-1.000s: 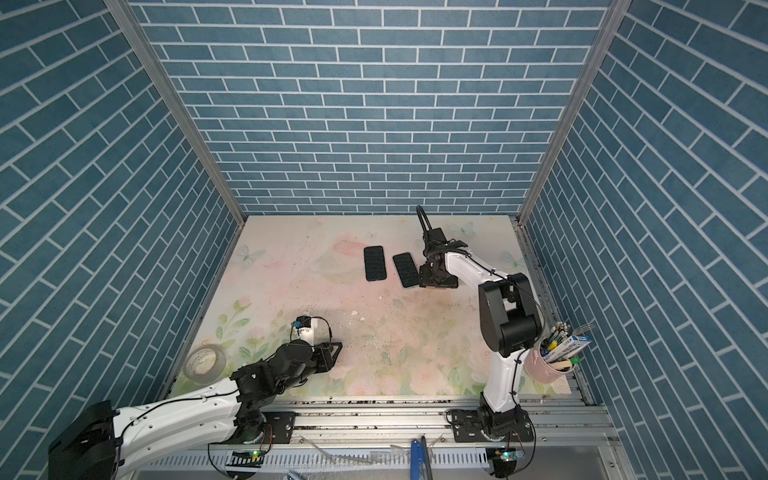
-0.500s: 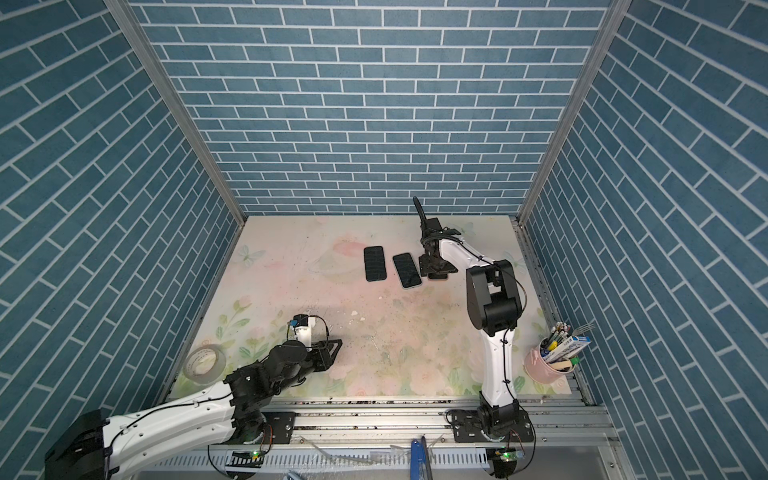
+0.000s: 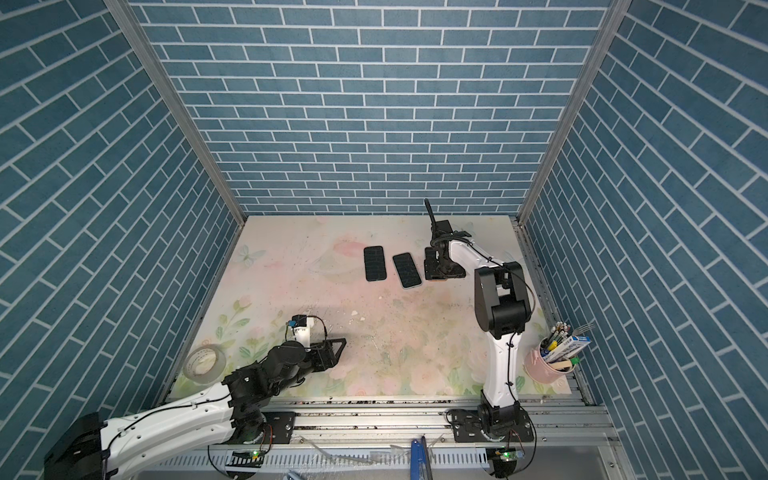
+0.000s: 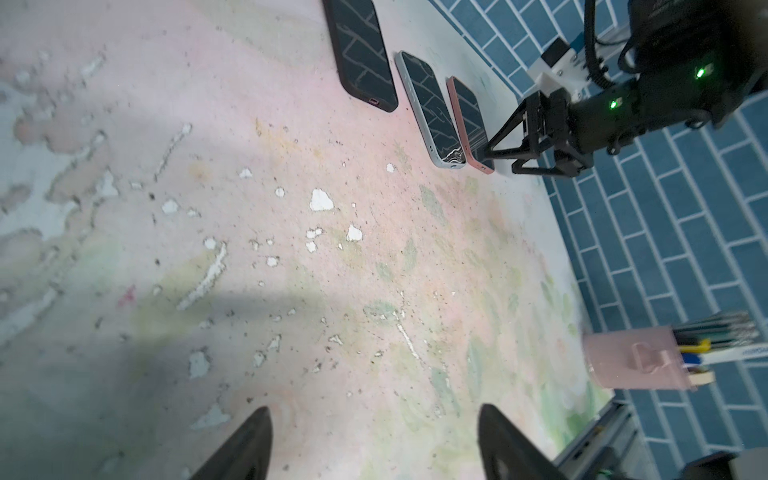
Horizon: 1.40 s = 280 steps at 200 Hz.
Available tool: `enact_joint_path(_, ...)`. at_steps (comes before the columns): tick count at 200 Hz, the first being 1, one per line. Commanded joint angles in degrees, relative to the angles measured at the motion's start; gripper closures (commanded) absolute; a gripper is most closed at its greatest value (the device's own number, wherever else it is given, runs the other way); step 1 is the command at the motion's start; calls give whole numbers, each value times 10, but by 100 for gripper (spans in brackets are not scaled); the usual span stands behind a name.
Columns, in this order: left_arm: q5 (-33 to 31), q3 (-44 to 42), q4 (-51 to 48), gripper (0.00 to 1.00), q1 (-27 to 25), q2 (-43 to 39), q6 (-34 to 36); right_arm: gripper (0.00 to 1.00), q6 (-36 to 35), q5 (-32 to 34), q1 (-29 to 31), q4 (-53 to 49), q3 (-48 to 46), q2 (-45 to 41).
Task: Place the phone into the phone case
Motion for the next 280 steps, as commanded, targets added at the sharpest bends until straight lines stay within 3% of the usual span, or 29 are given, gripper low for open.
enact_joint_path(1, -17, -11, 2, 1, -1, -13, 1, 11, -29, 34, 0, 56, -65, -103)
enact_joint_path(51, -30, -44, 94, 0, -3, -27, 31, 8, -44, 139, -7, 336, -393, -431)
enact_joint_path(62, -36, -40, 98, 1, -3, -28, 47, 2, -66, 149, -12, 402, -466, -495)
enact_joint_path(101, -82, -1, 75, 0, 1, -33, 105, 2, -162, 199, -14, 667, -710, -686)
enact_joint_path(114, -114, 14, 61, 1, 1, -45, 143, 2, -187, 213, -15, 714, -765, -731)
enact_joint_path(127, -167, 32, 24, 0, 2, -74, 166, 2, -190, 226, -16, 686, -778, -763)
enact_joint_path(147, -262, 44, 0, 1, 6, -116, 217, 1, -174, 218, -16, 653, -777, -783)
enact_joint_path(176, -392, 41, 44, 1, 20, -168, 410, 2, -175, 220, -16, 638, -795, -805)
enact_joint_path(194, -424, 47, 58, 0, 60, -176, 491, 1, -177, 209, -17, 691, -834, -812)
enact_joint_path(212, -409, 75, -5, 0, 129, -163, 490, 1, -182, 209, -19, 742, -861, -794)
enact_joint_path(232, -351, 71, -8, 0, 201, -133, 529, 1, -171, 216, -27, 772, -867, -750)
enact_joint_path(265, -322, 22, 86, 1, 279, -69, 612, 1, -166, 176, -39, 819, -861, -685)
enact_joint_path(280, -268, -1, 134, 0, 317, -44, 649, 2, -161, 159, -49, 804, -838, -653)
